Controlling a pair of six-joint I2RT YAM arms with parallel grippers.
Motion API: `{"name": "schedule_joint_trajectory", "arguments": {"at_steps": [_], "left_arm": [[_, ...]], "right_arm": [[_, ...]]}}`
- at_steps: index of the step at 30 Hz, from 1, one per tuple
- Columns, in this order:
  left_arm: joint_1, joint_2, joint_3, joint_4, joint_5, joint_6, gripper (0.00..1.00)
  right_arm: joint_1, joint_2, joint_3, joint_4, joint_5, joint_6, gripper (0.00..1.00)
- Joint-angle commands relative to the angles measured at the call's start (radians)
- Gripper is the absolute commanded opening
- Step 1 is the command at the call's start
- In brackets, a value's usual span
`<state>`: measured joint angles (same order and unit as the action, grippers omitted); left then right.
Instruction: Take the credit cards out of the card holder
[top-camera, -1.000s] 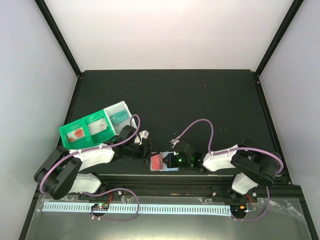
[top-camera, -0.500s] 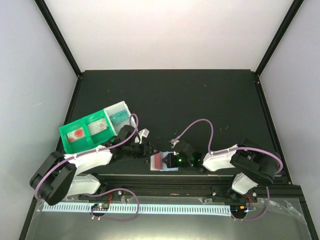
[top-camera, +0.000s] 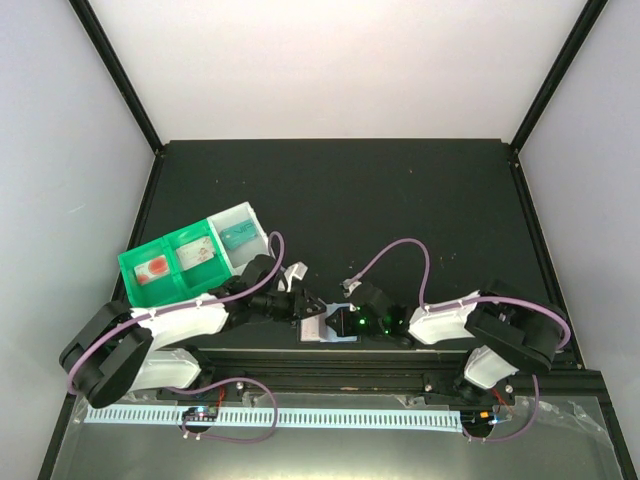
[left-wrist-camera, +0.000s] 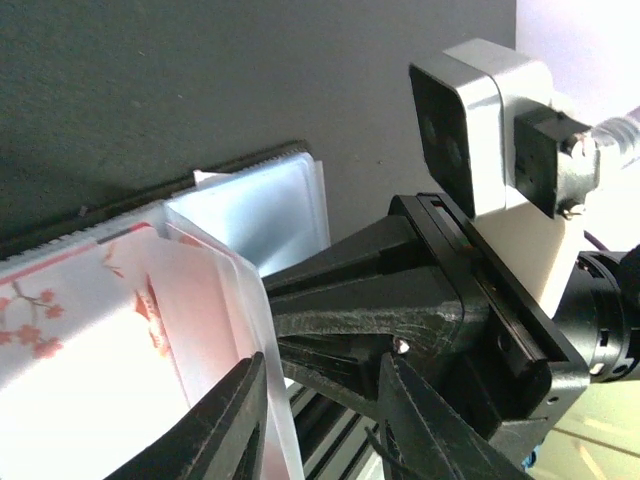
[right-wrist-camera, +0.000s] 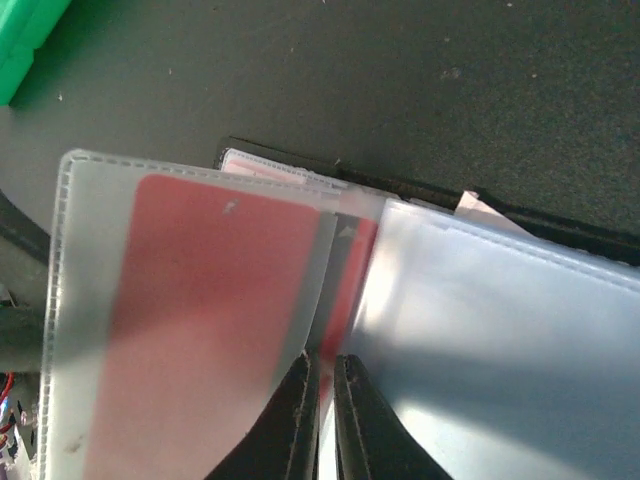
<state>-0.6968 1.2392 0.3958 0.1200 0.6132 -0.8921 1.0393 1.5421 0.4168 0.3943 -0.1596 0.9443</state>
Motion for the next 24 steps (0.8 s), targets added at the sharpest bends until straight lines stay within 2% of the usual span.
{"name": "schedule_joint_trajectory", "arguments": {"at_steps": [1, 13, 24], "left_arm": [[-0.029, 0.014, 0.035, 0.044, -0.005, -0.030, 0.33], [-0.061, 0.035, 0.054, 0.055, -0.025, -0.047, 0.29], [-0.099, 0.117, 0.111, 0.088, -0.026, -0.056, 0.35]], "right_arm": [[0.004, -0.036, -0.028, -0.036, 0.041, -0.018, 0.09], [0.004, -0.118, -0.062, -0.057, 0.058, -0.026, 0.13], [0.004, -0.349, -0.100, -0.246, 0.094, -0.034, 0.20]]}}
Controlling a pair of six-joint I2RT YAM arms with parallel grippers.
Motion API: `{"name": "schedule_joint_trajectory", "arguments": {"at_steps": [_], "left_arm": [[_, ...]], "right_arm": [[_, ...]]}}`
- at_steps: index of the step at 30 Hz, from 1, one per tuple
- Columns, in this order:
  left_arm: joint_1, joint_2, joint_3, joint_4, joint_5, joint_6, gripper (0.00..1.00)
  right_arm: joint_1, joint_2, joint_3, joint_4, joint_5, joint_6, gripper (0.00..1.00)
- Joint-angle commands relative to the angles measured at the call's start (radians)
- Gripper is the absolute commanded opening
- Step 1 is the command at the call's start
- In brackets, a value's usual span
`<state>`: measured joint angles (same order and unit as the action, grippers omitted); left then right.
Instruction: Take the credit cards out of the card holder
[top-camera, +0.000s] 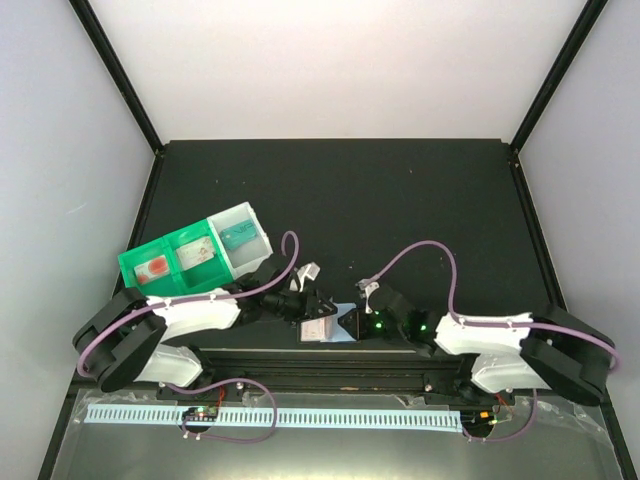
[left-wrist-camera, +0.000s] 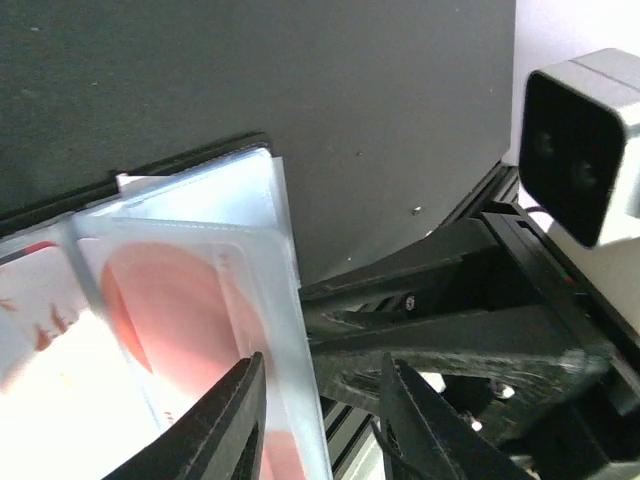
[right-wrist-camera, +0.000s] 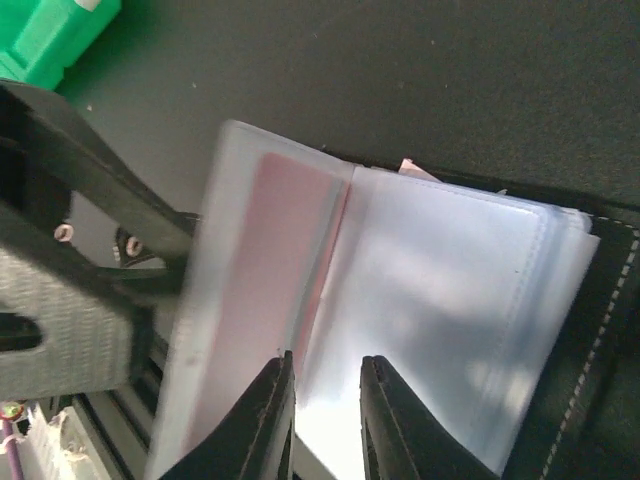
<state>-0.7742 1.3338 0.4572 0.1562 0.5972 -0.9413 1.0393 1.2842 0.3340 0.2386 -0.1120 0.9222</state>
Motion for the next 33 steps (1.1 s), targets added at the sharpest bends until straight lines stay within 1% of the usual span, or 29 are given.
{"name": "schedule_joint_trajectory", "arguments": {"at_steps": [1, 7, 10, 13, 16, 21, 27, 33], "left_arm": [[-0.023, 0.028, 0.054, 0.049, -0.009, 0.000, 0.35], [-0.021, 0.026, 0.092, -0.015, -0.031, 0.048, 0.37], [-0.016, 0.000, 0.098, -0.060, -0.070, 0.066, 0.39], [-0.009, -0.024, 0.095, -0.115, -0.110, 0.086, 0.40], [0.002, -0.037, 0.078, -0.137, -0.133, 0.091, 0.40], [0.022, -0.037, 0.014, -0.088, -0.133, 0.065, 0.40], [0.030, -0.018, -0.031, -0.023, -0.106, 0.048, 0.40], [0.032, -0.003, -0.042, -0.004, -0.109, 0.044, 0.40]], "right_arm": [[0.003, -0.118, -0.020, -0.112, 0.054, -0.011, 0.21], [0.004, -0.257, -0.029, -0.203, 0.099, 0.011, 0.24], [0.004, -0.301, -0.034, -0.203, 0.104, 0.024, 0.24], [0.004, -0.312, -0.034, -0.182, 0.096, 0.029, 0.24], [0.004, -0.278, -0.016, -0.172, 0.087, 0.021, 0.21], [0.004, -0.159, 0.025, -0.138, 0.065, 0.000, 0.16], [0.003, -0.034, 0.069, -0.111, 0.051, -0.023, 0.15], [0.004, 0.015, 0.068, -0.108, 0.073, -0.020, 0.14]]}}
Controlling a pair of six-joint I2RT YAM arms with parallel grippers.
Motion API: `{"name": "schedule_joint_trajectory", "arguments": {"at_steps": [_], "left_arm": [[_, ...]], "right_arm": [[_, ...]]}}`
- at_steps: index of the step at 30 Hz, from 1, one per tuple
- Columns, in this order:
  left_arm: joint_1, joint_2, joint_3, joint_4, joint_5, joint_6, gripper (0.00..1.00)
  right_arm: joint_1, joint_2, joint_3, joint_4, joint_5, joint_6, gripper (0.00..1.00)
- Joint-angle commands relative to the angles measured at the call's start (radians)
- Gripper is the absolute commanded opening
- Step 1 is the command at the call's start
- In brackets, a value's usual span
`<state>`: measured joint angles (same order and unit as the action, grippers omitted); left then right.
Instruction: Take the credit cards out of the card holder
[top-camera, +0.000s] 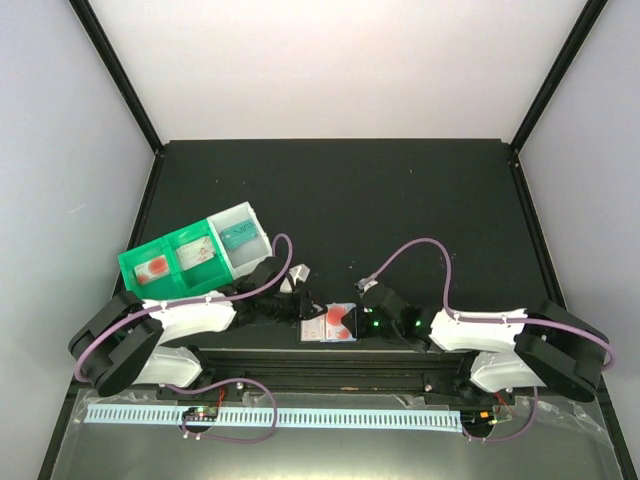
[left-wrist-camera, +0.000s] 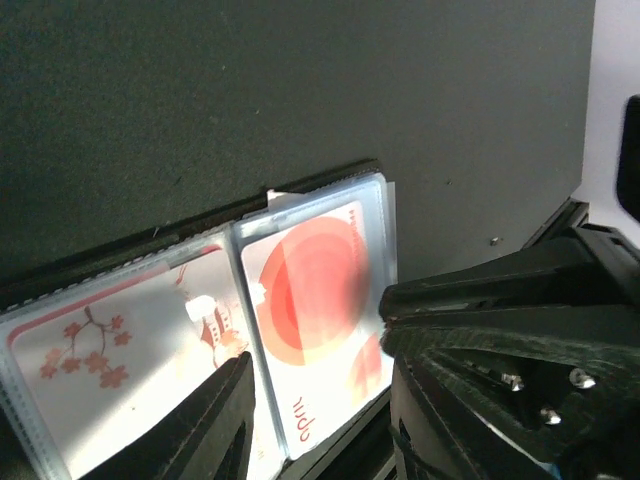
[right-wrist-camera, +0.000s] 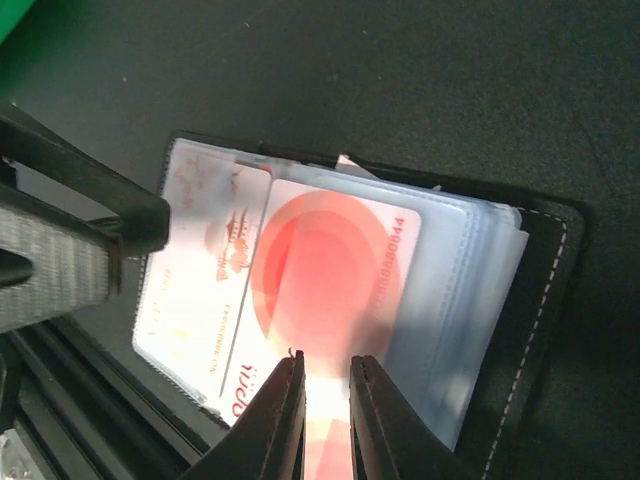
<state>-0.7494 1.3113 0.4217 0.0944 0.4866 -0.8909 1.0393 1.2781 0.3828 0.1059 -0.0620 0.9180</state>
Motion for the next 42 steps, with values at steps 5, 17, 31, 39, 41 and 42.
{"name": "schedule_joint_trajectory", "arguments": {"at_steps": [5, 17, 31, 39, 41, 42], "left_arm": [[0.006, 0.055, -0.043, 0.148, 0.026, -0.041, 0.40], [0.004, 0.115, -0.063, 0.235, 0.053, -0.072, 0.36], [0.004, 0.138, -0.062, 0.265, 0.083, -0.078, 0.08], [0.007, 0.088, -0.060, 0.200, 0.059, -0.059, 0.02], [0.009, 0.068, -0.061, 0.177, 0.048, -0.054, 0.02], [0.011, 0.059, -0.061, 0.163, 0.040, -0.052, 0.01]], "right_arm": [[0.004, 0.055, 0.020, -0.003, 0.039, -0.019, 0.14], [0.004, 0.126, -0.020, 0.054, 0.000, 0.007, 0.13], [0.004, 0.110, -0.025, 0.048, 0.015, 0.007, 0.12], [0.004, 0.109, -0.030, 0.046, 0.022, 0.008, 0.12], [0.004, 0.107, -0.031, 0.045, 0.022, 0.008, 0.12], [0.003, 0.106, -0.032, 0.044, 0.023, 0.008, 0.12]]}}
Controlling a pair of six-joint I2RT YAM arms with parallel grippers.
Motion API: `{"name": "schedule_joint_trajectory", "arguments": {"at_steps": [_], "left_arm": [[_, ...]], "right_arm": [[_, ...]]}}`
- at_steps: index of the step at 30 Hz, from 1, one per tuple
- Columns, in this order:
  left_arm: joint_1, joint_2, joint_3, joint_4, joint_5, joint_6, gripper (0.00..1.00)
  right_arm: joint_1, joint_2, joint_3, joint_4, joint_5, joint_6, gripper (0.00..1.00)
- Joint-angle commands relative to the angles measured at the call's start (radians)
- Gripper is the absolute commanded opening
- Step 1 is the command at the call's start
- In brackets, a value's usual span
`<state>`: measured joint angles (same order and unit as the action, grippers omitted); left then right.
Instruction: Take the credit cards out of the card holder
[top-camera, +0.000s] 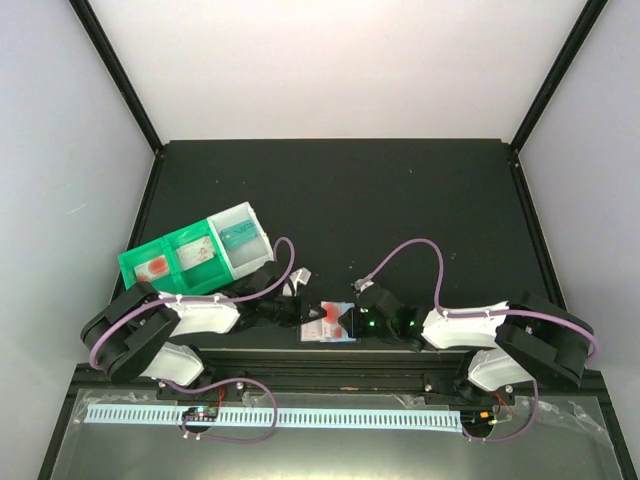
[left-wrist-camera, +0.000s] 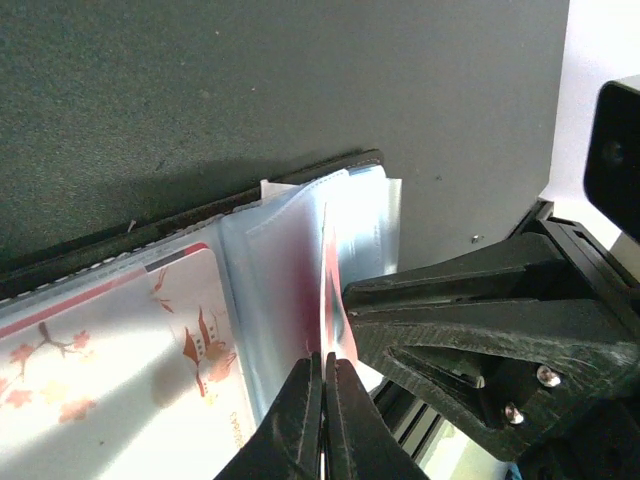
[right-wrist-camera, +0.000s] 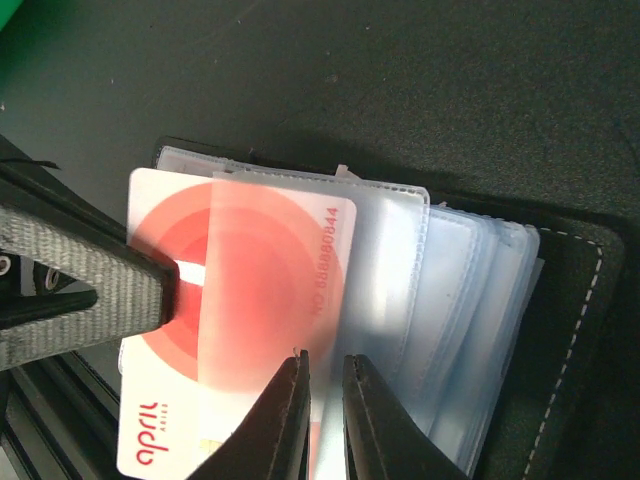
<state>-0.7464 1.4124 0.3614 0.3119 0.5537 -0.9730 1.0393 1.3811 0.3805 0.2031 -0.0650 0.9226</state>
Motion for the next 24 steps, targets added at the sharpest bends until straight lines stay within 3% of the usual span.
{"name": "schedule_joint_trajectory", "arguments": {"at_steps": [1, 12, 24], "left_arm": [[0.009, -0.055, -0.001, -0.065, -0.031, 0.032, 0.02], [0.033, -0.217, 0.028, -0.234, -0.075, 0.080, 0.02], [0.066, -0.443, 0.113, -0.514, -0.085, 0.218, 0.02]], "right_arm": [[0.004, 0.001, -0.029, -0.056, 0.027, 0.002, 0.12], [0.004, -0.040, -0.020, -0.074, 0.034, -0.038, 0.12], [0.001, -0.234, 0.093, -0.294, 0.069, -0.229, 0.13]]}}
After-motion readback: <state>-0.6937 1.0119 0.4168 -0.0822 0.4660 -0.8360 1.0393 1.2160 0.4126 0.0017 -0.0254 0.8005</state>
